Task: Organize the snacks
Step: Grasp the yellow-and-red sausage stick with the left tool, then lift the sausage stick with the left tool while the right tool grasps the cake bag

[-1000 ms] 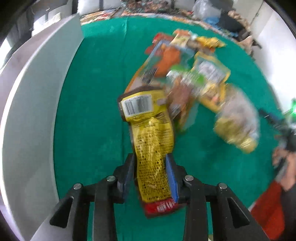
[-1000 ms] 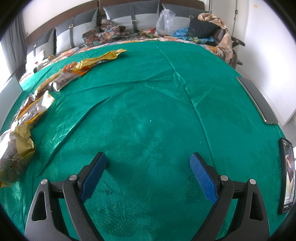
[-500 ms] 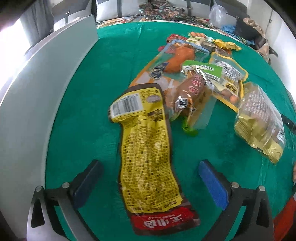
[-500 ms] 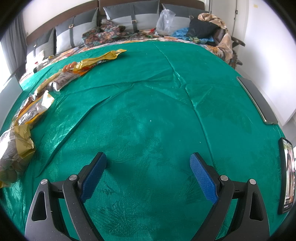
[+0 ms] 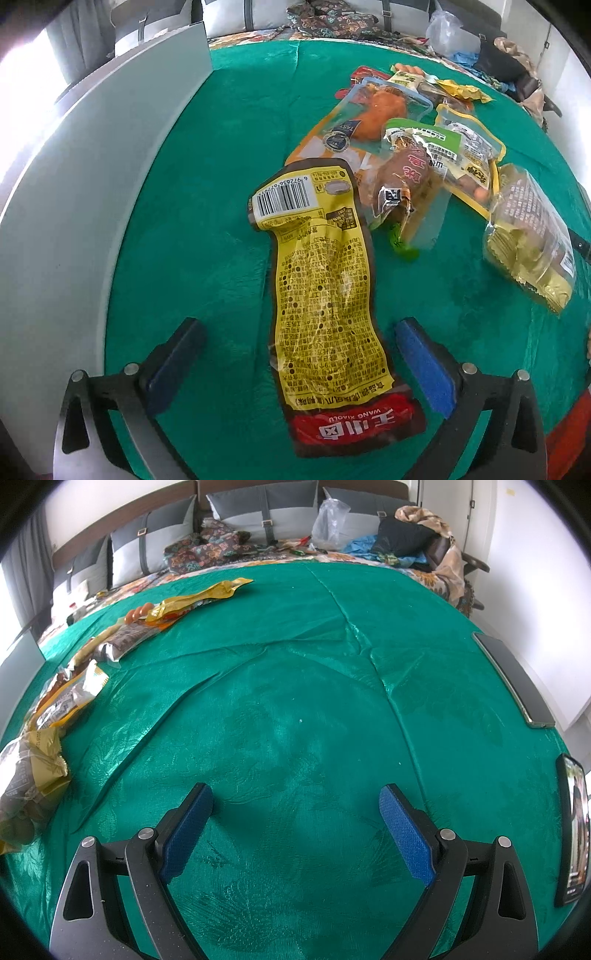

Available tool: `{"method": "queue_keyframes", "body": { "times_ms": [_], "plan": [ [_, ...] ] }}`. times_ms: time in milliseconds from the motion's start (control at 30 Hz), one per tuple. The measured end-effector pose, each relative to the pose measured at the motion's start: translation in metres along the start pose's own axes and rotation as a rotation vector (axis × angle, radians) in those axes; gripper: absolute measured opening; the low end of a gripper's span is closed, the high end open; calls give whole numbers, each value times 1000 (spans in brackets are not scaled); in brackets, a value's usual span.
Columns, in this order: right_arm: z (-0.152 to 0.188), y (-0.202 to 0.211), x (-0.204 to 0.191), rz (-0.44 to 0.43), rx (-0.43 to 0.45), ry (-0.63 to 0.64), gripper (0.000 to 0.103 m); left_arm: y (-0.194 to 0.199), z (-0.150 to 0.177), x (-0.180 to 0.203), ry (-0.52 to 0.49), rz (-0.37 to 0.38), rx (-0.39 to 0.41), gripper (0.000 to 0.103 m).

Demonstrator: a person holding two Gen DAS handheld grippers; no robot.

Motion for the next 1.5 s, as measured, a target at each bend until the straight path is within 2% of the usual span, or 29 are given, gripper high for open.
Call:
{"method": "queue_keyframes", "body": {
  "times_ms": [100, 133, 200, 233, 267, 300, 600, 633, 700, 767, 800, 900, 1000, 1100, 1200, 1267, 1367, 1433, 1500],
  "plan": [
    [0, 0, 0, 0, 0, 0, 94, 0, 1, -1, 1, 1, -4, 103],
    [0, 0, 0, 0, 0, 0, 94, 2, 1, -1, 1, 4, 0, 99],
    [0, 0, 0, 0, 0, 0, 94, 10, 0, 2, -12, 14, 42, 70],
    [0, 0, 0, 0, 0, 0, 94, 16, -1, 4, -35, 8, 70, 49],
    [0, 0, 1, 0, 0, 0, 94, 18, 0, 5, -49, 1, 74, 38],
    [0, 0, 1, 0, 0, 0, 94, 19, 1, 7, -43, 34, 76, 35],
    [1, 1, -2, -5, -21, -7, 93, 32, 4, -8, 78, 110, 91, 26],
    [2, 5, -3, -34, -62, -68, 91, 35, 5, -10, 86, 112, 98, 26],
    [0, 27, -20, -238, -100, -283, 91, 40, 7, -14, 94, 117, 112, 26],
    [-4, 47, -50, -397, -114, -420, 92, 42, 7, -16, 99, 125, 121, 26],
    [-4, 52, -71, -446, -149, -458, 92, 42, 8, -17, 102, 127, 126, 26],
    [1, 49, -123, -493, -280, -499, 92, 45, 12, -23, 112, 138, 137, 26],
    [-3, 45, -173, -464, -321, -468, 92, 47, 15, -28, 116, 138, 150, 26],
    [2, 34, -213, -364, -352, -358, 92, 50, 19, -32, 121, 140, 162, 26],
    [14, 19, -231, -255, -380, -250, 92, 52, 21, -34, 124, 148, 169, 26],
    [21, 14, -229, -223, -384, -233, 92, 55, 20, -34, 122, 150, 178, 26],
    [23, 14, -225, -252, -360, -247, 88, 62, 17, -31, 122, 163, 192, 26],
    [23, 21, -221, -296, -342, -231, 63, 70, 14, -30, 128, 181, 204, 26],
    [25, 34, -213, -348, -323, -263, 60, 78, 10, -29, 140, 208, 211, 26]
  ]
}}
Point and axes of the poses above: each gripper's, at about its wrist camera, not at the fingertips, and y roughly against the way its jaws point, x to its right, z to its underside, the point moved 10 cm from there along -y, roughly the way its jaws point, and after that the axes turned 5 degrees about -z, right-handed, at the moved point
